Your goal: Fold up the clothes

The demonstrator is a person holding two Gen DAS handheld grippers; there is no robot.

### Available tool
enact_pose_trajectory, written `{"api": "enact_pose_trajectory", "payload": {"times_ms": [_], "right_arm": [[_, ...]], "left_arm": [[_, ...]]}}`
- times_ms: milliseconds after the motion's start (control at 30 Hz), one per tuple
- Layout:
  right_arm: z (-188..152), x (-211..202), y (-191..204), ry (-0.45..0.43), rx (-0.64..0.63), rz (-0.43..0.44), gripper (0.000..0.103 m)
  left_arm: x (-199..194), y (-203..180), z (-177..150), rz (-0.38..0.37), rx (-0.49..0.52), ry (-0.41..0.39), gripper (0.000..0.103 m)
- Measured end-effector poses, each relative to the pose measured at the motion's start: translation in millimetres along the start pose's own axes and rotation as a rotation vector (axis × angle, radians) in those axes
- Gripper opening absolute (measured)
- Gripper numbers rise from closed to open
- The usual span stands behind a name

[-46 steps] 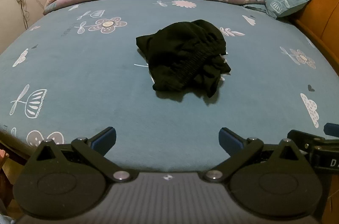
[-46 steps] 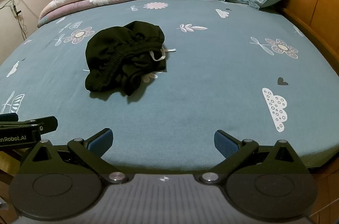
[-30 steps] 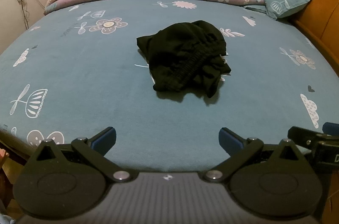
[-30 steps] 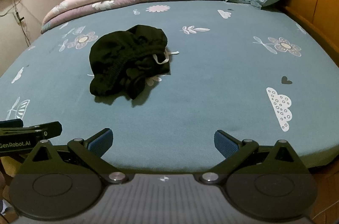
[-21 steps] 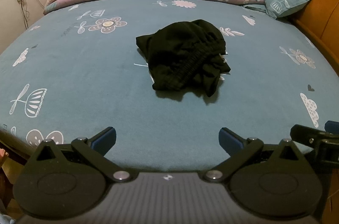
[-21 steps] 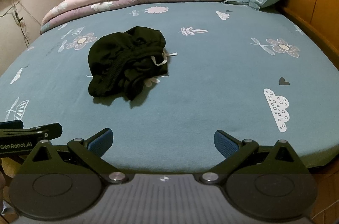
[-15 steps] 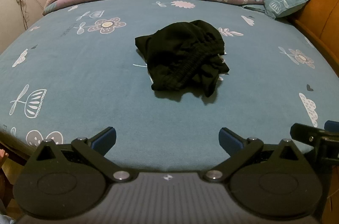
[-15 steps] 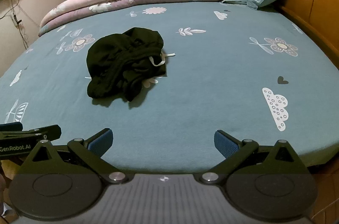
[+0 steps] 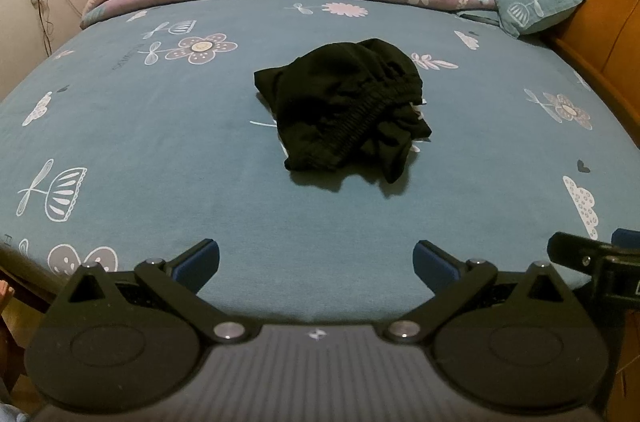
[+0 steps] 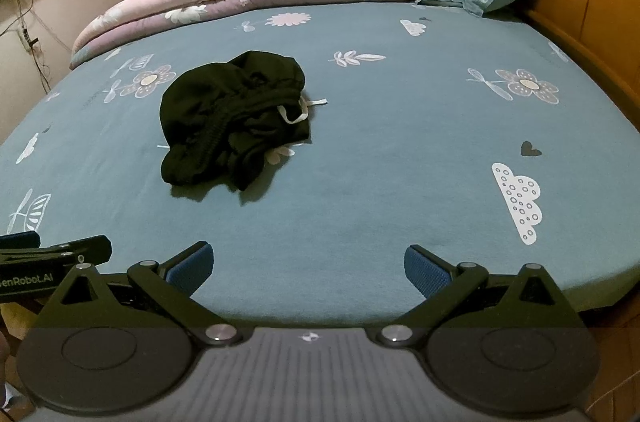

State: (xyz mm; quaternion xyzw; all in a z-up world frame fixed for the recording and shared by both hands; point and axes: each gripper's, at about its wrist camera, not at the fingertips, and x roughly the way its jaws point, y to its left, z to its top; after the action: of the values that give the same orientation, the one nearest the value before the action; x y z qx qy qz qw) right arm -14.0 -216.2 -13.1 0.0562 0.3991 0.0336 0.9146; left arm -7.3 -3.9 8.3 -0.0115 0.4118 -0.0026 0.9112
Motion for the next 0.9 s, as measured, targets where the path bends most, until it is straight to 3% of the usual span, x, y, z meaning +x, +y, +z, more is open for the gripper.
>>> {"api": "enact_pose_trajectory", "payload": {"times_ms": [900], "right_arm": [[-2.9, -4.3, -4.4, -0.022, -0.017, 0.031, 0.103]], "left_arm": [[6.1, -4.4, 0.5, -0.001, 0.006, -0.006, 0.102]]}}
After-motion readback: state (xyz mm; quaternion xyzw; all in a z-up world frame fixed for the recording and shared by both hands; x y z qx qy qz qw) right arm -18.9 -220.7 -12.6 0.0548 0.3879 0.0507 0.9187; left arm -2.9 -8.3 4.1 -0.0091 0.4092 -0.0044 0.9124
